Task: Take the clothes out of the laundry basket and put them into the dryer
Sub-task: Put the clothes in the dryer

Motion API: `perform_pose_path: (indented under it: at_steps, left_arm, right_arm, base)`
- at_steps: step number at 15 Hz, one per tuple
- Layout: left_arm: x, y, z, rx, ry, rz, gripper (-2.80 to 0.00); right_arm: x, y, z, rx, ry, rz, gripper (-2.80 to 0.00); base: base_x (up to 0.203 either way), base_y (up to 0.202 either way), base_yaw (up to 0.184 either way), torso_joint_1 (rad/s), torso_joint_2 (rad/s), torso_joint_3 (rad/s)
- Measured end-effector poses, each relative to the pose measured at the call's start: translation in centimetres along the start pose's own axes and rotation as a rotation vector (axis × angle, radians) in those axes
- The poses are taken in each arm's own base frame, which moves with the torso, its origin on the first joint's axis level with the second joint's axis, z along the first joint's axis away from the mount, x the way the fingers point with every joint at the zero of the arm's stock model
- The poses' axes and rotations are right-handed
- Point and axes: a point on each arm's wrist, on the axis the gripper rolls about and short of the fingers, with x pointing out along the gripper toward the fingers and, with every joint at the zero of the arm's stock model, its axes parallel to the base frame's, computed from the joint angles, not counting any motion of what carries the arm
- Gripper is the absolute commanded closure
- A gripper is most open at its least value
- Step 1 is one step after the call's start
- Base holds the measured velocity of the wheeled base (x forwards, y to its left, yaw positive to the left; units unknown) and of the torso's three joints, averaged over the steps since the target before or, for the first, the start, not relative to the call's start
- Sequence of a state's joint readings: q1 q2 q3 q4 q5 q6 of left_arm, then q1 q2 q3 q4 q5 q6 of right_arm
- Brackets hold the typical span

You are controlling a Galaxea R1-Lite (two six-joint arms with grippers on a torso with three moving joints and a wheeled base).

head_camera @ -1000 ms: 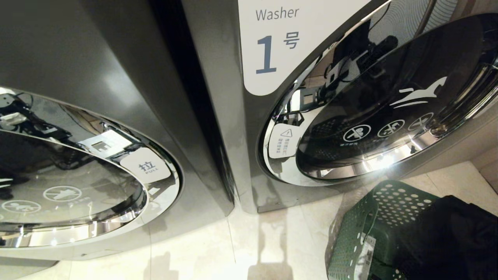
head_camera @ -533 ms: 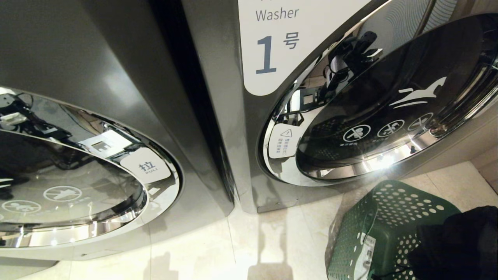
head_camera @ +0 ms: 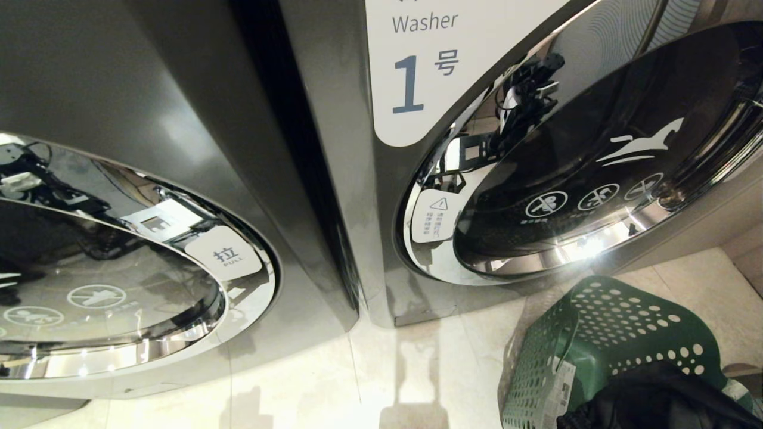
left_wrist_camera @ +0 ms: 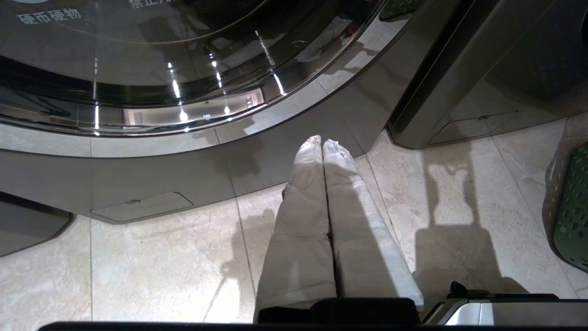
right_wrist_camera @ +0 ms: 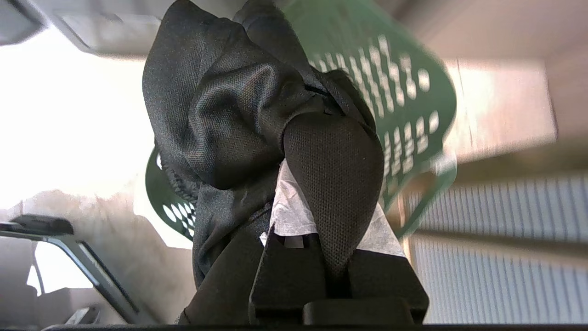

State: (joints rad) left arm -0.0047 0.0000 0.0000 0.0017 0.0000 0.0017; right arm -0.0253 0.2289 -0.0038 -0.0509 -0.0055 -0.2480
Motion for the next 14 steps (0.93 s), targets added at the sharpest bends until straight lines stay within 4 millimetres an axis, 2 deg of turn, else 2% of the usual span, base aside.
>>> perform_pose_path:
  at_steps: [5,9,14]
  left_arm:
    - [0.0,0.0,0.0,0.000,0.000,0.000,0.00]
    - [0.0,0.0,0.0,0.000,0.000,0.000,0.00]
    - [0.0,0.0,0.0,0.000,0.000,0.000,0.00]
  right_arm:
    - [-1.5,0.0,-0.5,-0.016,-0.195,-0.038,0.00]
    - [-1.8,0.0,-0.6,0.017,-0.233,-0.045,0.00]
    - [-1.8,0.0,-0.6,0.175,-0.243,-0.025,0.00]
  base:
    - [0.000,0.000,0.000,0.000,0.00,0.000]
    - [0.000,0.000,0.000,0.000,0.00,0.000]
    - [0.000,0.000,0.000,0.000,0.00,0.000]
